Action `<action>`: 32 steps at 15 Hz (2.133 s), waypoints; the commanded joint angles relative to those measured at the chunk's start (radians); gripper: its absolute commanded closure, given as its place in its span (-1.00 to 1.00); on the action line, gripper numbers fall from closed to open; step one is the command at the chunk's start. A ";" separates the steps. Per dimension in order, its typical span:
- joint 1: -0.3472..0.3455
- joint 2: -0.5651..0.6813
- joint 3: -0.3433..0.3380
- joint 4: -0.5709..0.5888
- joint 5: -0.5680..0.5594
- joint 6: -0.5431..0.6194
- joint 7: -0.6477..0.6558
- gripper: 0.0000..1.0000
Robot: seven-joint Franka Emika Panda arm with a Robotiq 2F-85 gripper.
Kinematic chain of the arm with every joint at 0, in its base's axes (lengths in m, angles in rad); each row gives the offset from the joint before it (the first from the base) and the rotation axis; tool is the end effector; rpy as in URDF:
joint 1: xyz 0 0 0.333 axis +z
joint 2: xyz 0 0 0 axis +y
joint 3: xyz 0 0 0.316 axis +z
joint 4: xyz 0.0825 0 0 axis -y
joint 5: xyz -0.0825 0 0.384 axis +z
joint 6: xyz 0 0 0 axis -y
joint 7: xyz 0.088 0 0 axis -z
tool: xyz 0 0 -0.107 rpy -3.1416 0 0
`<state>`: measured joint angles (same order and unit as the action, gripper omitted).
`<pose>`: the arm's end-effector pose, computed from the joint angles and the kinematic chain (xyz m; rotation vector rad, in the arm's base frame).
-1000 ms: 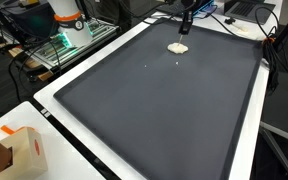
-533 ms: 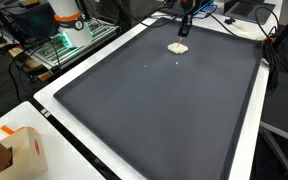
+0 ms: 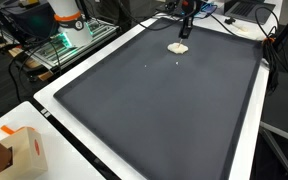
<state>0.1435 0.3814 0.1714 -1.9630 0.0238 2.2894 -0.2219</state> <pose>0.5799 0.1854 0.2779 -2.9625 -0.7725 0.0822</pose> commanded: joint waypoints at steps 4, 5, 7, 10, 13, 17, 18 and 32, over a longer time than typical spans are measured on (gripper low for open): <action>-0.015 0.038 0.011 0.019 0.024 -0.005 -0.014 0.94; -0.015 0.040 0.010 0.020 0.023 -0.009 -0.012 0.94; -0.015 0.044 0.009 0.024 0.021 -0.016 -0.010 0.94; -0.015 0.048 0.009 0.032 0.022 -0.027 -0.010 0.94; -0.018 0.035 0.013 0.029 0.027 -0.036 -0.018 0.94; -0.016 0.007 0.011 0.018 0.021 -0.041 -0.013 0.94; -0.016 -0.002 0.011 0.014 0.019 -0.041 -0.012 0.94; 0.002 -0.133 0.011 -0.002 0.000 -0.056 0.001 0.94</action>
<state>0.1450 0.2867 0.1776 -1.9417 0.0234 2.2613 -0.2216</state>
